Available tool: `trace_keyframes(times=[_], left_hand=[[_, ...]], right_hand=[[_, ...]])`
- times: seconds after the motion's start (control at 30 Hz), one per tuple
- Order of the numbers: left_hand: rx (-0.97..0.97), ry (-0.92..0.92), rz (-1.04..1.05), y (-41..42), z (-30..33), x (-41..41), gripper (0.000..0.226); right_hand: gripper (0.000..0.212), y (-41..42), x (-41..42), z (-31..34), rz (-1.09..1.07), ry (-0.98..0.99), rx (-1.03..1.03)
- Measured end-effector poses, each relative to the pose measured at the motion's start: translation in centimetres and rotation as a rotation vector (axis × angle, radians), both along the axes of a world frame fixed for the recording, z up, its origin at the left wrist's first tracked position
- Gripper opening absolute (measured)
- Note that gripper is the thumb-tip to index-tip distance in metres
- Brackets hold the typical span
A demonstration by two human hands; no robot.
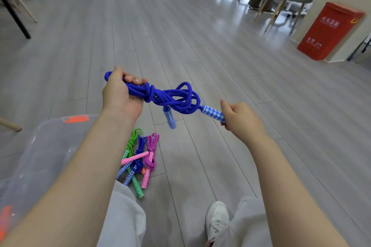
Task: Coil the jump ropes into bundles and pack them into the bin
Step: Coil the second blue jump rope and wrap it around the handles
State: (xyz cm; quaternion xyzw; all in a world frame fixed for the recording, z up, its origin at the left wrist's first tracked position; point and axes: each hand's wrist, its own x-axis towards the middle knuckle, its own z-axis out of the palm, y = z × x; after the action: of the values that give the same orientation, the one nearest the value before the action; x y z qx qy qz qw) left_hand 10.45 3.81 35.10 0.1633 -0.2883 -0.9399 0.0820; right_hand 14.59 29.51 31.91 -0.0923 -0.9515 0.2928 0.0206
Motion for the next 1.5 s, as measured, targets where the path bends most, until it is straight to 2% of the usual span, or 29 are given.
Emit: trace_keyframes(times=[0.3,0.53,0.7,0.83,0.9,0.97,1.03,1.07,1.13,1.17,1.23,1.37,1.5], left_hand=[[0.034,0.028,0.032,-0.1,0.1,0.7,0.039],[0.121,-0.028,0.051,-0.1,-1.1,0.5,0.041],[0.069,-0.074,0.034,-0.2,-1.6,-0.2,0.039],[-0.026,-0.055,0.009,0.8,-1.2,0.0,0.037],[-0.085,-0.038,-0.004,1.5,-1.0,0.1,0.036],[-0.134,-0.016,-0.034,2.2,-1.0,0.3,0.035],[-0.189,0.002,-0.088,3.0,-1.1,0.4,0.035],[-0.221,0.005,-0.119,3.3,-1.2,0.4,0.034],[-0.264,0.015,-0.186,3.7,-1.3,0.6,0.033],[-0.269,0.023,-0.218,3.8,-1.3,0.6,0.033],[-0.274,0.037,-0.272,4.0,-1.4,0.7,0.033],[-0.324,0.061,-0.333,4.1,-1.2,0.9,0.03],[-0.569,0.106,-0.352,3.7,-1.5,1.6,0.024]], right_hand=[[0.06,2.2,0.1,0.3,-0.113,-0.022,-0.046],[0.063,1.7,-0.1,-0.6,-0.124,-0.041,0.05],[0.05,0.2,0.0,-1.1,-0.078,-0.085,0.103],[0.038,-1.0,0.0,-1.6,-0.034,-0.099,0.146],[0.029,-1.8,0.1,-1.2,0.006,-0.026,0.143],[0.023,-3.1,0.6,-0.3,0.09,0.095,0.046],[0.027,-4.7,1.5,0.5,0.213,0.16,-0.099],[0.036,-5.4,1.8,0.5,0.27,0.152,-0.133],[0.054,-6.2,2.1,0.0,0.358,0.089,-0.095],[0.056,-6.4,2.0,-0.4,0.393,0.061,-0.06],[0.043,-6.8,1.9,-1.1,0.438,0.037,-0.026],[0.03,-7.5,1.7,-1.5,0.439,0.034,0.043],[0.024,-7.4,1.2,-1.0,0.335,0.001,-0.132]])
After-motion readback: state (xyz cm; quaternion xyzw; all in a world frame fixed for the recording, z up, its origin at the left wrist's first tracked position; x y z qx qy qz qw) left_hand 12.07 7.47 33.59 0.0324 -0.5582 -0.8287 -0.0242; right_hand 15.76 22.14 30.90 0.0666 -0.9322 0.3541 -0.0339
